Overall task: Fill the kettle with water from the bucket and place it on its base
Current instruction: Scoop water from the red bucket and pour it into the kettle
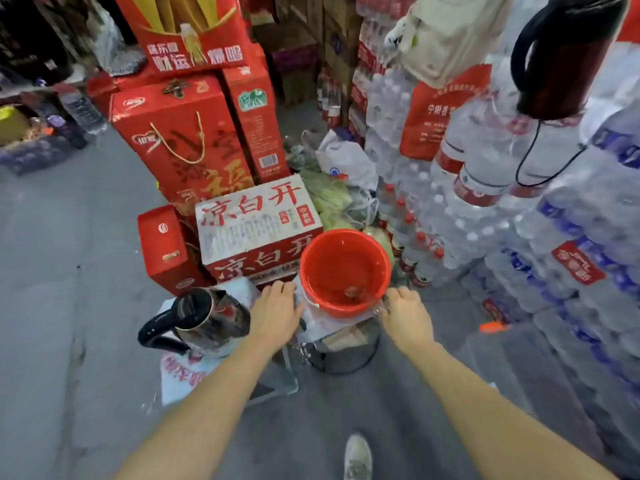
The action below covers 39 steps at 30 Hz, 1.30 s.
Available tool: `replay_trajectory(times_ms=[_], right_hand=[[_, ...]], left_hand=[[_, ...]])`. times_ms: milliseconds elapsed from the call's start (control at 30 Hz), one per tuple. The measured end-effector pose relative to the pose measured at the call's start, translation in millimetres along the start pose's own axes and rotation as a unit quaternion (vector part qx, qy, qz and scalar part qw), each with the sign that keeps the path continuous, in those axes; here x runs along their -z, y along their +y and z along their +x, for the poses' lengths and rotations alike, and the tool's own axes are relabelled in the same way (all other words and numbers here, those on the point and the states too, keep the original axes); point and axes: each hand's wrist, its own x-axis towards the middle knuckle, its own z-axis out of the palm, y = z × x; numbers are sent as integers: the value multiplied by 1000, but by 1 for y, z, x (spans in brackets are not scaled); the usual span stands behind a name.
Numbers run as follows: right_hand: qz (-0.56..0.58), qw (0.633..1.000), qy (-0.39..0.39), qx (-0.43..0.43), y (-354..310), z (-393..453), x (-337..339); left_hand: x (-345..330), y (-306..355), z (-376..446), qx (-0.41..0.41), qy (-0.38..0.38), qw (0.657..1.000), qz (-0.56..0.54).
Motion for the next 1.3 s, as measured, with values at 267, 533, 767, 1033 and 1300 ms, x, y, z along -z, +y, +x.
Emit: replay_trajectory(times_ms=[267,533,767,1033,1300], right_hand=[[166,959,-152,-173,-9,76,-31],[342,850,-296,-269,-29,126,-47],[493,722,-311,-372,-29,144,-58],[508,792,-202,-271,-14,84,-63],[519,813,-182,-194,-1,44,-48]], left_hand=[[-41,26,42,45,-54,993,-92],[-82,36,70,65,-32,993,-90],[-86,27,70,72,-22,990,-122],[-81,14,61,50,-55,993,-92],[-77,16,60,43,-42,995,-82]])
